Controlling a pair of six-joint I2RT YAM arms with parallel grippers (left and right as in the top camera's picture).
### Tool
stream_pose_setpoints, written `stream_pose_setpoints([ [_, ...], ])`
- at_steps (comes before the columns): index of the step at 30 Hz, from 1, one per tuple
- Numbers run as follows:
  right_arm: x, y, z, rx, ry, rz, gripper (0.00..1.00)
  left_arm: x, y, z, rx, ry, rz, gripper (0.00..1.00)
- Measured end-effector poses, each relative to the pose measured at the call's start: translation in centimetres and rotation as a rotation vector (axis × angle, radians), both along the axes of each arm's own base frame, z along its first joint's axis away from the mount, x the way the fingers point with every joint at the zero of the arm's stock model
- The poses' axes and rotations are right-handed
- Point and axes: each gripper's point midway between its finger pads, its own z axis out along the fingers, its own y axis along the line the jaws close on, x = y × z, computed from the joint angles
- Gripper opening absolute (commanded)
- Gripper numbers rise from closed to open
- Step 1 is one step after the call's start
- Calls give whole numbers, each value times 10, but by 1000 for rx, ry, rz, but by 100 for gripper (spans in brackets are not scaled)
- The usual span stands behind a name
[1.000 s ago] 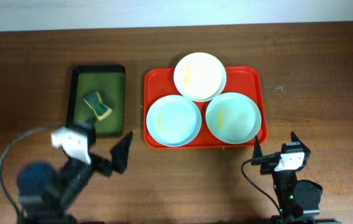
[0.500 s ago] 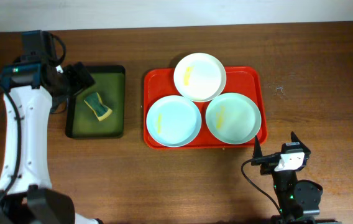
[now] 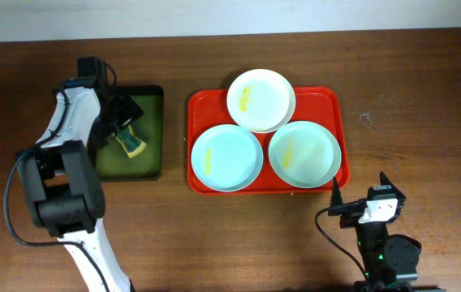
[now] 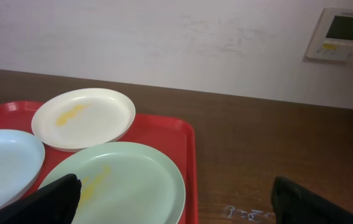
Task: Clean dirty plates on tray and stack at the side
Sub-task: 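Lower the left gripper and grasp the yellow-green sponge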
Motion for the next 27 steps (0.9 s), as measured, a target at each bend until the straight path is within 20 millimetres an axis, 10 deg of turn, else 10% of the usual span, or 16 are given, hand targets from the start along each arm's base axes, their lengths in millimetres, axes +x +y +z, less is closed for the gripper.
stream_pose_setpoints([
  [3,0,0,0,0,0,0,98,-1,1,-11,6,21,4,87],
  [5,0,0,0,-1,0,0,99,-2,8,-12,46,26,11,52],
  [6,0,0,0,0,0,0,98,-2,10,-11,54,27,16,51],
  [13,0,0,0,0,0,0,98,-4,12,-12,74,35,17,79],
  [16,0,0,0,0,0,0,98,0,11,-13,77,20,13,77],
  [19,0,0,0,0,0,0,98,0,11,-20,81,11,13,57],
  [23,0,0,0,0,0,0,98,0,12,-20,84,9,18,0],
  [27,0,0,0,0,0,0,98,0,11,-21,85,9,13,4],
])
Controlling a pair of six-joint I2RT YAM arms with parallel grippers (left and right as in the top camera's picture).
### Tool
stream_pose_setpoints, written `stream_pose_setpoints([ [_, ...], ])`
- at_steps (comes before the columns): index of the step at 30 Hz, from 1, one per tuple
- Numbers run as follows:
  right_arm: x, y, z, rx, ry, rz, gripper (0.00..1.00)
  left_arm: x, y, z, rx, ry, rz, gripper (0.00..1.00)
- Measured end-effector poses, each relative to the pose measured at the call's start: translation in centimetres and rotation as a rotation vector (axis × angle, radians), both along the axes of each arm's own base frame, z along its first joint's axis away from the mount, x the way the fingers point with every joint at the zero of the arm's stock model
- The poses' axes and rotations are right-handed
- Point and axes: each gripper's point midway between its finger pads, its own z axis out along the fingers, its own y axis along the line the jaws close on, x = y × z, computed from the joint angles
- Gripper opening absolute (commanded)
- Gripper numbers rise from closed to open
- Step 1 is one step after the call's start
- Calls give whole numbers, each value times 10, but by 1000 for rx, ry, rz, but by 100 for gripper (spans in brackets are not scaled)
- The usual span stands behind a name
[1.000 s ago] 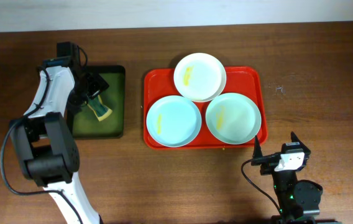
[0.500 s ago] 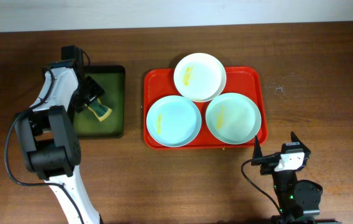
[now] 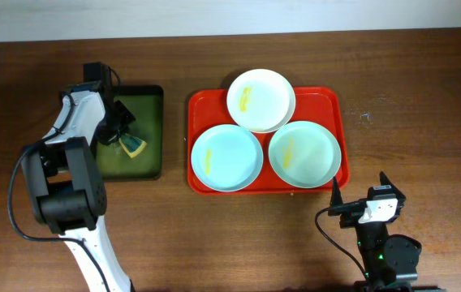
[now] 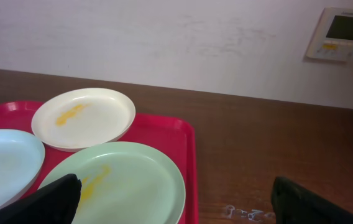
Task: Clean dirty plates on tray and stack at the side
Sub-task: 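Lower the left gripper and grasp the yellow-green sponge, then dip and rub the held sponge in the soapy water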
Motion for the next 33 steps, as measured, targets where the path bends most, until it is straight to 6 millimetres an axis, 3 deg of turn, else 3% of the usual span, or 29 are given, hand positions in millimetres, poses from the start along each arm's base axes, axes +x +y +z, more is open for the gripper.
stream_pose_setpoints([
  [1,0,0,0,-1,0,0,98,0,0,0,1,0,-5,59],
  [2,0,0,0,0,0,0,98,0,0,0,1,1,-11,99],
  [4,0,0,0,-1,0,0,98,-2,0,0,2,12,-22,100],
  [7,0,0,0,-1,0,0,98,-4,-1,-1,5,20,-24,22],
  [8,0,0,0,-1,0,0,98,-5,0,-1,7,25,-24,3],
  [9,0,0,0,0,0,0,98,-6,1,-1,9,28,-23,0],
  [11,0,0,0,0,0,0,99,-6,1,-1,8,29,-26,0],
  [12,0,0,0,0,0,0,99,-6,1,-1,9,29,-27,6],
  [13,0,0,0,0,0,0,98,-6,1,-1,8,29,-27,61],
  [14,0,0,0,-1,0,0,98,-6,1,-1,8,29,-24,99],
  [18,0,0,0,-1,0,0,98,-15,-3,-2,-3,65,-33,99],
  [19,0,0,0,0,0,0,99,-21,-5,-3,-14,88,-32,95],
  [21,0,0,0,0,0,0,99,-28,-9,-4,-40,118,-37,53],
  [23,0,0,0,0,0,0,98,-32,-13,-4,-62,132,-38,0],
  [26,0,0,0,0,0,0,98,-33,-13,-4,-69,134,-38,0],
  [27,0,0,0,-1,0,0,98,-33,-13,-4,-69,134,-37,20],
  [28,0,0,0,-1,0,0,98,-32,-13,-4,-69,132,-37,71],
  [29,0,0,0,-1,0,0,98,-31,-13,-4,-71,125,-42,99],
  [31,0,0,0,-1,0,0,98,-26,-16,-1,-89,109,-78,99],
  [33,0,0,0,0,0,0,99,-42,-17,5,-103,183,-86,99],
])
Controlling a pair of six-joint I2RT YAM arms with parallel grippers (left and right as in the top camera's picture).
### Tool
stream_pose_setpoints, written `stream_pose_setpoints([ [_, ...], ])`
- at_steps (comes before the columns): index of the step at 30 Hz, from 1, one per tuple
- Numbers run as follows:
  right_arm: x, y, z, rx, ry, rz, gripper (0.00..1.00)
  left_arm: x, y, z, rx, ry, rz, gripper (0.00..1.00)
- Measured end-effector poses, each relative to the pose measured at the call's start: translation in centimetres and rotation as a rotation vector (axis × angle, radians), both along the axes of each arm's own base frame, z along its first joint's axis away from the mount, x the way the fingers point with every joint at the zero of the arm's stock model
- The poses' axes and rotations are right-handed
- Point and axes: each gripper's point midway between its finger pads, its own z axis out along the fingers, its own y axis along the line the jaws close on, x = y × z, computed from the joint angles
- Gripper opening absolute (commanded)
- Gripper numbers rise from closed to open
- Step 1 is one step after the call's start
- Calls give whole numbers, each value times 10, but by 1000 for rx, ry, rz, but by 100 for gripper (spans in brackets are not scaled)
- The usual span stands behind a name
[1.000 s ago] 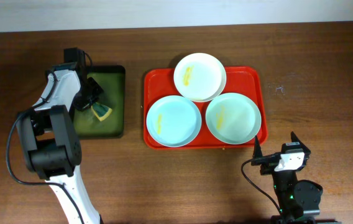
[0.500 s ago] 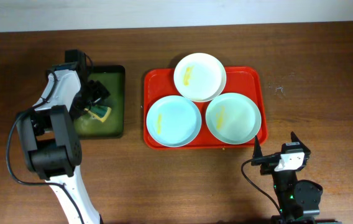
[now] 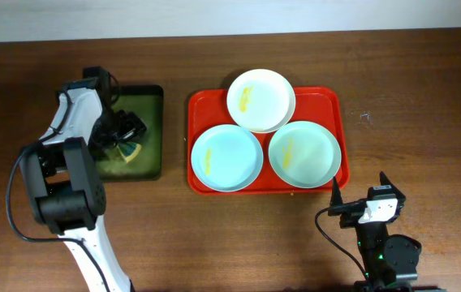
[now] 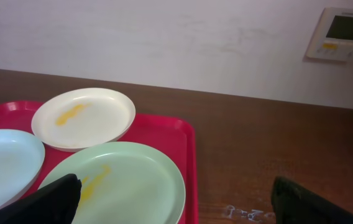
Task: Clean dirty plates on tray and stack at the side
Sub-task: 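Dip and rub the held sponge in the soapy water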
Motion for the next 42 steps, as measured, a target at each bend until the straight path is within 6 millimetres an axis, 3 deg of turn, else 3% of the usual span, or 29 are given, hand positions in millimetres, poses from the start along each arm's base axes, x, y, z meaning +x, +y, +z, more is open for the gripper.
stream_pose_setpoints([
  [3,0,0,0,0,0,0,98,-12,-8,14,-50,61,-8,100],
  [5,0,0,0,0,0,0,98,-14,-12,15,-74,70,-10,95],
  [9,0,0,0,-1,0,0,98,-4,-13,11,-79,23,-12,90],
  [12,0,0,0,0,0,0,98,-6,-12,-7,-75,12,-15,70],
  [13,0,0,0,0,0,0,98,-7,-11,-8,-68,10,-15,58],
  [15,0,0,0,0,0,0,98,-7,-10,-8,-61,11,-18,15],
  [16,0,0,0,-1,0,0,98,-8,-9,-8,-57,13,-17,0],
  [18,0,0,0,0,0,0,98,-9,-9,-9,-59,18,-19,0],
  [19,0,0,0,0,0,0,98,-9,-10,-9,-59,17,-18,53],
  [20,0,0,0,-1,0,0,98,-9,-10,-9,-59,17,-18,99],
  [24,0,0,0,0,0,0,98,-5,-20,-6,-95,-4,-31,100],
  [26,0,0,0,0,0,0,98,-7,-20,-6,-95,6,-30,86],
  [27,0,0,0,-1,0,0,98,-11,-20,-6,-95,23,-31,54],
  [29,0,0,0,0,0,0,98,-19,-19,-6,-97,53,-26,5],
  [30,0,0,0,-1,0,0,98,-22,-19,-7,-99,64,-23,0],
  [33,0,0,0,-1,0,0,98,-23,-18,-8,-100,69,-24,0],
  [34,0,0,0,0,0,0,98,-23,-18,-8,-100,69,-24,29],
  [35,0,0,0,0,0,0,98,-23,-18,-8,-100,69,-23,100],
  [42,0,0,0,0,0,0,98,-2,-10,-6,-78,-15,-15,100],
])
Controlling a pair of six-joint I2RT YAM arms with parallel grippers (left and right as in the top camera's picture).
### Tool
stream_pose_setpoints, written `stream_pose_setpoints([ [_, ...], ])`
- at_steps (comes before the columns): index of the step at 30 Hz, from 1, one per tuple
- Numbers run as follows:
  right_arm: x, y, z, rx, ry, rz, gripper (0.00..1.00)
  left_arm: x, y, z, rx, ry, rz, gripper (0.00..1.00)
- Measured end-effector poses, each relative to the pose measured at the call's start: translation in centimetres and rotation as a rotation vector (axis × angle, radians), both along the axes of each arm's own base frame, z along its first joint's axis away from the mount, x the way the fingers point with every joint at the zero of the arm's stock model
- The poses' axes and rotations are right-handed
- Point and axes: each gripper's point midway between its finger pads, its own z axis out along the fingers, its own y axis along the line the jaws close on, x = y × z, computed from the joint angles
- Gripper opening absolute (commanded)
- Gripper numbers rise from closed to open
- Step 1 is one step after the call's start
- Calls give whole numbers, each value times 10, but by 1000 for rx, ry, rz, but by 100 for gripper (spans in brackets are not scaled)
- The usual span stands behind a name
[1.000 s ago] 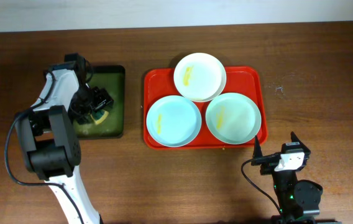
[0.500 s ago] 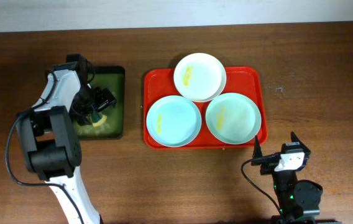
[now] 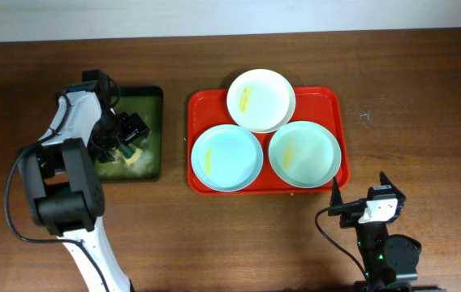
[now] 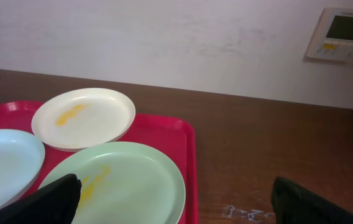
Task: Clean dirty plates on tray and stack at the side
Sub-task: 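Dip and rub the held sponge in the soapy water, then carry the sponge with the left gripper onto the light blue plate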
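Three plates lie on the red tray (image 3: 329,100), each with a yellow smear: a white plate (image 3: 260,100) at the back, a blue plate (image 3: 226,158) front left, a green plate (image 3: 303,153) front right. My left gripper (image 3: 127,139) reaches down into the dark green basin (image 3: 154,130), shut on a yellow-green sponge (image 3: 125,153) at the basin's front. My right gripper (image 4: 176,205) stands open near the table's front, just off the tray's front right corner. Between its fingers the green plate (image 4: 117,183) and bare table show.
In the right wrist view the white plate (image 4: 83,117) and part of the blue plate (image 4: 2,165) lie behind the green one. Brown table (image 3: 417,105) spreads right of the tray. A wall panel (image 4: 344,34) hangs at the back.
The left gripper has turned a little in the basin, and the sponge sits slightly nearer the front left, with pale ripples round it. The right arm and the plates have not moved.
The left gripper was in the basin at the sponge, near the back. At each later moment it stood slightly further forward, the sponge shifting with it towards the front. The three plates and the open right gripper stayed where they were throughout.
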Motion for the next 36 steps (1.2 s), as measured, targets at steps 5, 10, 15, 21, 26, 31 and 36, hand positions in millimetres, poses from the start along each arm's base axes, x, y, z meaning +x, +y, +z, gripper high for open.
stream_pose_setpoints([
  [5,0,0,0,0,0,0,98,3,12,-1,58,-10,4,20],
  [10,0,0,0,0,0,0,98,0,17,0,65,3,9,0],
  [15,0,0,0,0,0,0,98,16,19,49,67,-11,9,0],
  [21,0,0,0,0,0,0,98,22,20,140,75,-61,11,0],
  [26,0,0,0,-1,1,0,98,25,19,132,82,-64,6,0],
  [31,0,0,0,-1,0,0,98,-7,2,74,60,102,-47,0],
  [36,0,0,0,-1,0,0,98,-3,4,125,33,63,-45,0],
])
